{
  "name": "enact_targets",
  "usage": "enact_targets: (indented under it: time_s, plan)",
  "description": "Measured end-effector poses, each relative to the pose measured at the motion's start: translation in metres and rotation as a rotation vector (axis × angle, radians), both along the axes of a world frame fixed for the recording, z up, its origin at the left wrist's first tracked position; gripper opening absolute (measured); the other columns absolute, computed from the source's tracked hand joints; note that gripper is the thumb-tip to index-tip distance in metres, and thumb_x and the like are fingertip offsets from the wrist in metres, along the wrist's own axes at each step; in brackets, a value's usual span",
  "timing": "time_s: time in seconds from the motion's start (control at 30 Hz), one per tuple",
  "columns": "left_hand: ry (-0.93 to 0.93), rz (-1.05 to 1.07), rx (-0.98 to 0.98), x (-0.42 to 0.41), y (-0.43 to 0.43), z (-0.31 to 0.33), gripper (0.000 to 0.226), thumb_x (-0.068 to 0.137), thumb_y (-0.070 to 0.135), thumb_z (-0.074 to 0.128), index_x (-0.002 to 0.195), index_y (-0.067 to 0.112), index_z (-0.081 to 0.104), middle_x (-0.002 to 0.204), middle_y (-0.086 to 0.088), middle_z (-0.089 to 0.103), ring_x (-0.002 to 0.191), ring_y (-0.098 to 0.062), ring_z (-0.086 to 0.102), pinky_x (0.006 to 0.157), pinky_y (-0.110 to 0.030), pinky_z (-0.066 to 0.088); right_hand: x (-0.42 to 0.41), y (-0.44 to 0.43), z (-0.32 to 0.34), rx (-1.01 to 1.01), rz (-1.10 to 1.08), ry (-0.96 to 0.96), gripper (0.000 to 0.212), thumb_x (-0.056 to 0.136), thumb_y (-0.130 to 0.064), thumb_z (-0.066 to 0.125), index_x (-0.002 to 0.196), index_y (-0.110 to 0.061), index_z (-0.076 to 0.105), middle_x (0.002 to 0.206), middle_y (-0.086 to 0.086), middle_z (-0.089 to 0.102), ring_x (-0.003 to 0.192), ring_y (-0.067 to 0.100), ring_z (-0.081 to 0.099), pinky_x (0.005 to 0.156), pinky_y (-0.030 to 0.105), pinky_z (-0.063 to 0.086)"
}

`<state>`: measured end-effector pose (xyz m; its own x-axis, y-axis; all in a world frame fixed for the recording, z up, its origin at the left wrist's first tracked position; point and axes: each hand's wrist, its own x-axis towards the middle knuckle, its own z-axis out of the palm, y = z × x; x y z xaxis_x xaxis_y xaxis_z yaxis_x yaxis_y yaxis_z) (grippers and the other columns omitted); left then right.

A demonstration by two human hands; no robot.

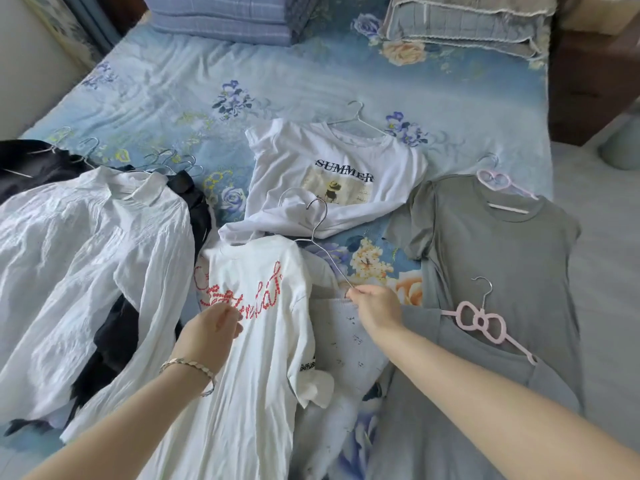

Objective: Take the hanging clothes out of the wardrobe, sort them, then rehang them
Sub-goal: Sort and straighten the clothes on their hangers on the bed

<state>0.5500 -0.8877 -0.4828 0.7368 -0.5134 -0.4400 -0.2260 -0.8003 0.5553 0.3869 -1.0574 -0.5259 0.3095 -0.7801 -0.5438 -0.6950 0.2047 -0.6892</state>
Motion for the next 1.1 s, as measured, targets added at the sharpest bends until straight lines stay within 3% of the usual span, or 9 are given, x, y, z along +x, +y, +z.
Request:
enact_targets:
  time_s: [0.07, 0.2, 0.33, 0.43, 0.57, 0.7, 0.8, 0.97, 1.1]
  plan:
    - [-0.014, -0.034, -0.024, -0.001, -0.001, 0.021, 0.027, 0.096, 0.016, 0.043, 0.075, 0.013, 0.060, 0.074, 0.003, 0.065, 0.084, -0.025, 0.063, 0.068, -0.023, 0.041, -0.009, 0.000, 0.030, -0.095, -0.016, 0.008, 0.031, 0.088, -0.016, 0.055, 0.088, 0.014, 0.063, 0.091, 0.028, 0.053, 0.080, 0.030, 0.052, 0.063, 0.034, 0.032]
    - [-0.043, -0.101, -0.092, -0.003, -0.001, 0.066, 0.027, 0.095, 0.013, 0.042, 0.076, 0.010, 0.061, 0.078, 0.000, 0.066, 0.081, -0.024, 0.061, 0.068, -0.030, 0.043, -0.034, -0.004, 0.099, -0.297, 0.032, 0.038, 0.031, 0.089, -0.020, 0.054, 0.067, 0.000, 0.064, 0.092, 0.002, 0.047, 0.087, 0.025, 0.053, 0.076, 0.035, 0.039]
    - [-0.049, -0.143, -0.179, -0.002, 0.000, 0.108, 0.030, 0.094, 0.014, 0.045, 0.066, 0.022, 0.055, 0.076, -0.005, 0.067, 0.077, -0.030, 0.062, 0.075, -0.039, 0.049, -0.062, 0.005, 0.156, -0.455, 0.051, 0.074, 0.032, 0.090, -0.020, 0.053, 0.064, -0.003, 0.061, 0.089, -0.001, 0.046, 0.078, 0.019, 0.049, 0.065, 0.029, 0.030]
    - [-0.053, -0.236, -0.259, -0.007, -0.008, 0.135, 0.018, 0.093, 0.012, 0.050, 0.082, 0.021, 0.060, 0.090, -0.010, 0.066, 0.077, -0.025, 0.059, 0.072, -0.032, 0.045, -0.081, 0.017, 0.179, -0.526, -0.069, -0.019, 0.024, 0.089, -0.015, 0.056, 0.077, 0.000, 0.070, 0.087, 0.002, 0.048, 0.079, 0.016, 0.049, 0.063, 0.023, 0.032]
    - [-0.165, -0.356, -0.325, -0.020, -0.029, 0.156, 0.042, 0.089, 0.006, 0.057, 0.130, 0.007, 0.048, 0.130, -0.014, 0.045, 0.106, -0.026, 0.056, 0.088, -0.023, 0.037, -0.098, 0.036, 0.195, -0.623, -0.158, -0.152, 0.024, 0.089, -0.011, 0.059, 0.081, 0.009, 0.069, 0.074, 0.000, 0.044, 0.069, 0.009, 0.046, 0.062, 0.011, 0.033]
    - [-0.295, -0.412, -0.410, -0.029, -0.054, 0.178, 0.059, 0.088, 0.011, 0.058, 0.142, 0.010, 0.033, 0.143, -0.013, 0.031, 0.128, -0.029, 0.041, 0.107, -0.036, 0.033, -0.122, 0.042, 0.217, -0.729, -0.116, -0.220, 0.016, 0.086, -0.007, 0.063, 0.076, 0.001, 0.071, 0.070, -0.008, 0.044, 0.066, -0.006, 0.050, 0.062, 0.009, 0.036]
    - [-0.462, -0.483, -0.286, -0.031, -0.073, 0.198, 0.064, 0.093, 0.018, 0.052, 0.149, 0.020, 0.019, 0.156, -0.002, 0.016, 0.142, -0.027, 0.018, 0.114, -0.042, 0.020, -0.147, 0.043, 0.240, -0.783, -0.097, -0.287, 0.010, 0.085, -0.002, 0.065, 0.078, -0.002, 0.073, 0.069, -0.007, 0.045, 0.064, -0.006, 0.049, 0.062, 0.006, 0.035]
    - [-0.648, -0.715, -0.297, -0.034, -0.091, 0.219, 0.027, 0.099, 0.020, 0.042, 0.116, 0.011, 0.061, 0.121, -0.010, 0.058, 0.114, -0.030, 0.052, 0.097, -0.034, 0.029, -0.195, 0.045, 0.277, -0.780, -0.086, -0.334, 0.006, 0.080, -0.014, 0.066, 0.077, -0.011, 0.070, 0.069, -0.009, 0.049, 0.061, -0.006, 0.047, 0.061, 0.004, 0.034]
    - [-0.547, -0.872, -0.367, -0.063, -0.081, 0.229, 0.025, 0.098, 0.020, 0.045, 0.109, 0.006, 0.063, 0.109, -0.012, 0.058, 0.099, -0.033, 0.057, 0.083, -0.038, 0.043, -0.233, 0.052, 0.303, -0.705, -0.045, -0.186, 0.033, 0.084, -0.005, 0.062, 0.055, -0.018, 0.055, 0.058, -0.007, 0.050, 0.054, -0.004, 0.046, 0.057, 0.007, 0.033]
